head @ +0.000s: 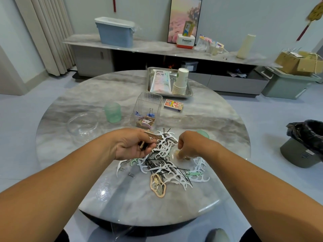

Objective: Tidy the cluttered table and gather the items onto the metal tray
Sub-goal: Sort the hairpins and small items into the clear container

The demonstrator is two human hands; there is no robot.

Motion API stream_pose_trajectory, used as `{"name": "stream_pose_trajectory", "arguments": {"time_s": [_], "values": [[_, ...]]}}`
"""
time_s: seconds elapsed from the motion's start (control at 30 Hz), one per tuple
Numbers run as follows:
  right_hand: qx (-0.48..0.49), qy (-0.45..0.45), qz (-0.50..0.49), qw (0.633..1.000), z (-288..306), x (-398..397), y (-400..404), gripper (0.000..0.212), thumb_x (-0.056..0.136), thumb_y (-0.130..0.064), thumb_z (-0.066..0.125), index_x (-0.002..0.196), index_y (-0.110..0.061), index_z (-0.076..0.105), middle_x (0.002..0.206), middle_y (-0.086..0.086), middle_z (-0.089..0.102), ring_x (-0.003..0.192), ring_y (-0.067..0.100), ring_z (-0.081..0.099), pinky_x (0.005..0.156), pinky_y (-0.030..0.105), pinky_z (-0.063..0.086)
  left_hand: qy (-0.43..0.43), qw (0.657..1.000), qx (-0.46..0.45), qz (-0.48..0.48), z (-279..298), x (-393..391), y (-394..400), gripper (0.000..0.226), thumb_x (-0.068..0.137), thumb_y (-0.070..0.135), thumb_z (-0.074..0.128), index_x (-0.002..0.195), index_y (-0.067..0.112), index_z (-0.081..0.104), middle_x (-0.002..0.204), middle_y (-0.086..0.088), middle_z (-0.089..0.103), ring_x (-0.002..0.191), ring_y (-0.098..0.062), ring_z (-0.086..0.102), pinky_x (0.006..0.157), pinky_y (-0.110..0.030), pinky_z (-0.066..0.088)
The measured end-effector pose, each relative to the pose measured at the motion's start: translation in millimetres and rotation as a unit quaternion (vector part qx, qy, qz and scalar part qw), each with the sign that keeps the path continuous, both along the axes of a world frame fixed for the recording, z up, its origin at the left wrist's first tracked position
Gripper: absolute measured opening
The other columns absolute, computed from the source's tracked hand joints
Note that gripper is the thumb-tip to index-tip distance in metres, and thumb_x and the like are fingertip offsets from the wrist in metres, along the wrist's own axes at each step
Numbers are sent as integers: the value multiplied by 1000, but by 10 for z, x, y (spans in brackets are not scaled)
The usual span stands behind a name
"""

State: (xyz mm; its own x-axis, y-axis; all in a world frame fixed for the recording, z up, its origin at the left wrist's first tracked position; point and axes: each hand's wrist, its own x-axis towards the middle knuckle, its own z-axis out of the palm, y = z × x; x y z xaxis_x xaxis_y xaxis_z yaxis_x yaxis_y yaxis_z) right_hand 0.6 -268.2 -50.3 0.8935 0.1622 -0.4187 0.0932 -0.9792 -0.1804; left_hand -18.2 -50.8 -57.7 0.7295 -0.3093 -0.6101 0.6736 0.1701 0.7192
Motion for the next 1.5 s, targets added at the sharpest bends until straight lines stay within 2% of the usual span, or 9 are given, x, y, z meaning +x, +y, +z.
{"name": "stream_pose_trajectory", "arguments": {"time_s": [0.2, 0.37, 0.57, 0.9, 1.0, 1.07, 1.13, 1.3, 1.5], "values": [[8, -5, -19, 1000, -97, 12, 54, 33, 84, -2, 71, 116, 3, 71, 118, 21, 71, 78, 18, 50, 69, 32, 48, 3, 995, -83, 49, 5, 29, 32, 19, 82, -5, 65, 100, -4, 64, 80, -14, 68, 69, -17, 66, 61, -24, 61], [85, 35, -47, 995, -55, 28, 60, 21, 87, -20, 78, 98, -4, 70, 91, 11, 69, 82, 21, 61, 76, 33, 55, 7, 994, -91, 52, -38, 26, 12, 20, 81, -4, 67, 100, -6, 61, 83, -18, 67, 75, -21, 67, 69, -28, 63], [474, 101, -179, 856, 258, 70, 219, 14, 87, -11, 78, 87, -7, 65, 67, 5, 68, 55, 11, 59, 50, 21, 50, 17, 993, -93, 65, -14, 17, -13, 16, 92, -7, 59, 108, -8, 61, 94, -22, 66, 82, -25, 69, 71, -36, 64], [579, 141, -194, 779, 273, -67, 491, 12, 98, 4, 59, 108, 2, 66, 85, 19, 72, 68, 20, 73, 65, 24, 63, -29, 993, -117, 17, 51, -23, 29, 21, 81, 16, 76, 99, 8, 80, 91, -16, 72, 82, -23, 73, 76, -38, 64], [528, 88, -190, 823, 309, -102, 494, 8, 99, 1, 60, 105, 1, 65, 87, 18, 70, 65, 20, 71, 62, 27, 63, 3, 993, -101, 59, 48, -35, 39, 14, 82, 14, 72, 91, 4, 75, 83, -16, 71, 68, -20, 71, 59, -30, 62], [345, 11, -106, 933, 310, -162, 477, 9, 94, -11, 71, 95, -3, 66, 85, 15, 70, 65, 19, 67, 57, 26, 57, 16, 994, -66, 90, 35, -26, 56, 8, 88, 11, 69, 94, 5, 67, 77, -14, 69, 56, -16, 67, 49, -24, 58], [140, 32, 8, 990, 260, -281, 504, 32, 86, -32, 81, 95, -4, 69, 87, 11, 74, 69, 18, 64, 63, 30, 54, 21, 995, -24, 94, 24, -8, 87, 5, 95, 12, 65, 95, 7, 63, 72, -11, 66, 49, -12, 61, 45, -21, 54], [-58, 30, 108, 992, 37, -580, 686, 57, 68, -51, 88, 101, -16, 58, 88, -4, 61, 83, 23, 60, 70, 34, 48, 37, 995, 27, 92, -12, 5, 148, 12, 99, 12, 61, 90, 6, 56, 61, -7, 59, 46, -11, 56, 41, -20, 50], [-43, 7, 92, 995, -104, -598, 705, 45, 80, -23, 79, 114, -21, 51, 103, -2, 59, 87, 24, 53, 70, 32, 39, 35, 995, 44, 86, -31, -21, 134, 14, 101, 11, 58, 90, 4, 55, 61, -7, 58, 50, -13, 55, 43, -20, 52]]}}
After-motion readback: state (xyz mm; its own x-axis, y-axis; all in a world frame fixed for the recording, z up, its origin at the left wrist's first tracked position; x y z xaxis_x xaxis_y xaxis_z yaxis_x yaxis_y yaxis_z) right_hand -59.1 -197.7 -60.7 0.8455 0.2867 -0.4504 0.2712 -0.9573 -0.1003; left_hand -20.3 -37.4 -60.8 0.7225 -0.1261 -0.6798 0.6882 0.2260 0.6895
